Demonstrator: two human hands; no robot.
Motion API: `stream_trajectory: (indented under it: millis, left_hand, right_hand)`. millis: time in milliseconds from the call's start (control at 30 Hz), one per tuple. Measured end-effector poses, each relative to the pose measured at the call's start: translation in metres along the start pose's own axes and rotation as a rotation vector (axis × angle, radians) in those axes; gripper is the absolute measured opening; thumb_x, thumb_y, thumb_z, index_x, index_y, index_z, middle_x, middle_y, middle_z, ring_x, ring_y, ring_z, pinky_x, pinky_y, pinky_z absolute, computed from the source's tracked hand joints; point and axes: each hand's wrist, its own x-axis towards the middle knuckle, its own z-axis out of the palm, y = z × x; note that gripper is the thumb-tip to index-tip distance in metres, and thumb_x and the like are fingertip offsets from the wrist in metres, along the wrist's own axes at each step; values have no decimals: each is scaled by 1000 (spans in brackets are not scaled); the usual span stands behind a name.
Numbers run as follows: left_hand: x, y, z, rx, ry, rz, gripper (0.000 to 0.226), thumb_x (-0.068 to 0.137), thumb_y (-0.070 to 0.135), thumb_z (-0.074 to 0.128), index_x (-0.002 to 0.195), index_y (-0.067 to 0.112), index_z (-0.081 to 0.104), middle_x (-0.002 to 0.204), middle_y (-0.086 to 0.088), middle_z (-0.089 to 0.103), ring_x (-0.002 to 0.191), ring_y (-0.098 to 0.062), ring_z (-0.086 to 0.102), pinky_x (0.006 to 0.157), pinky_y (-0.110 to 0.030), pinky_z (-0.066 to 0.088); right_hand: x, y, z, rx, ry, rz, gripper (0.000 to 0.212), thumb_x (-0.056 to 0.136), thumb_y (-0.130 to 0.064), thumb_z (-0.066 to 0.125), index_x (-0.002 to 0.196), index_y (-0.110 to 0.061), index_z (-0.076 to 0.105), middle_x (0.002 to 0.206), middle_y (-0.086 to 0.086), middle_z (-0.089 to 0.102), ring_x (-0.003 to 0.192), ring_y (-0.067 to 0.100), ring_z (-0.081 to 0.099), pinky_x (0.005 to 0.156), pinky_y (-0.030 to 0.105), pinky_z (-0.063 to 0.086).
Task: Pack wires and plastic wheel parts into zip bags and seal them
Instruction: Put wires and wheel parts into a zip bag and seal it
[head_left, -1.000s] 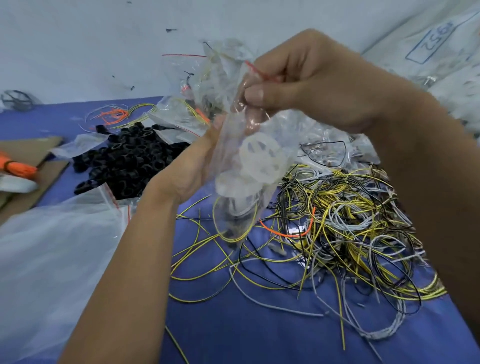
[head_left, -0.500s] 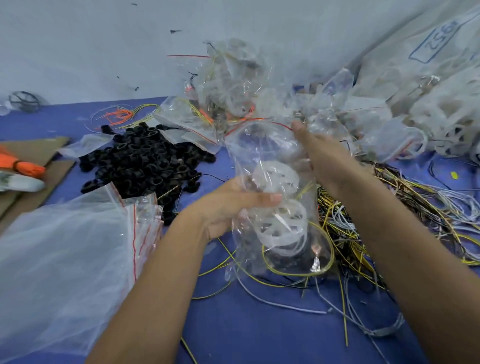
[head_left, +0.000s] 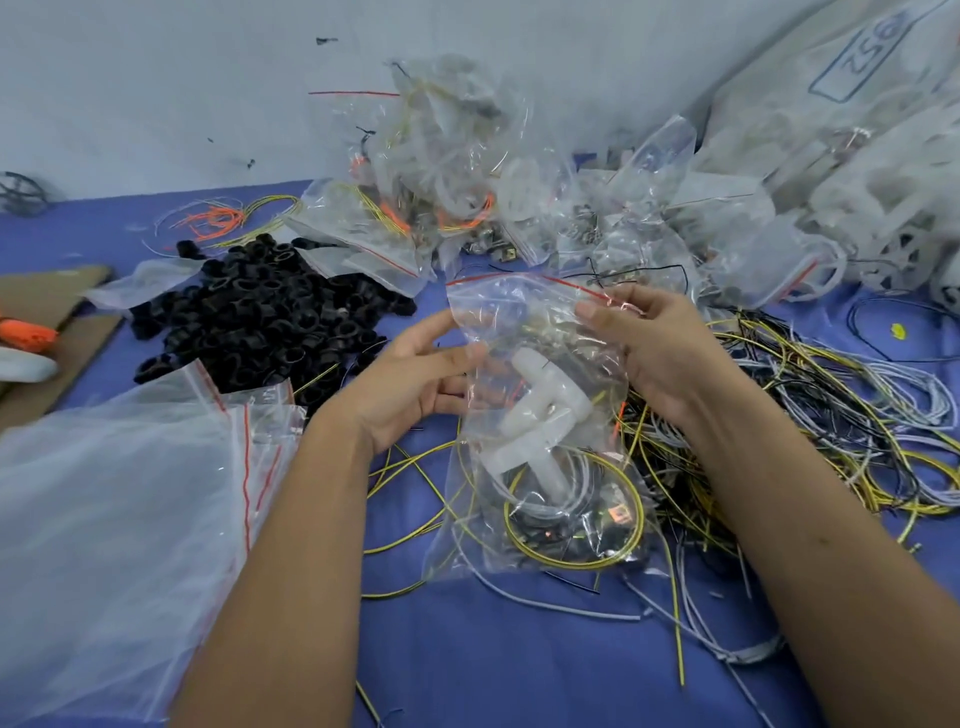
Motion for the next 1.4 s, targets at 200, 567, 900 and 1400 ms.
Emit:
stream_trajectory:
  millis: [200,567,900,1400]
  left_hand:
    - [3,-2,0,143,-107,-47,53,68,28,88,117,36,71,113,-6,77,102,-22,74,78,-37,63]
    - [-1,1,5,-4,-15,-6,53,78,21,78,126,10,60,109,-9,74,83,-23,73,61,-33,61]
    - [2,-4,-7,3,256,197,21,70,14,80,83,15,65,72,3,69,61,-8,65,54,-18,52]
    - [34,53,50,979,172,389,18,82,31,85,85,19,72,79,10,68,72,3,57,66,-10,41]
  right_hand:
    - [-3,0,4,84,-30,-13,33,66,-9,83,95,-7,67,97,16,75,84,25,73,79,39,62]
    - [4,7,3,68,6,-99,14,81,-6,77,95,-4,73,85,11,76,78,18,72,76,31,60]
    - [3,6,-2,145,153,-88,18,76,-4,83,74,-11,67,76,10,72,70,20,69,64,30,60]
    - [1,13,12,-160,115,-482,18,79,-10,86,89,-2,73,76,9,77,68,23,74,65,30,60]
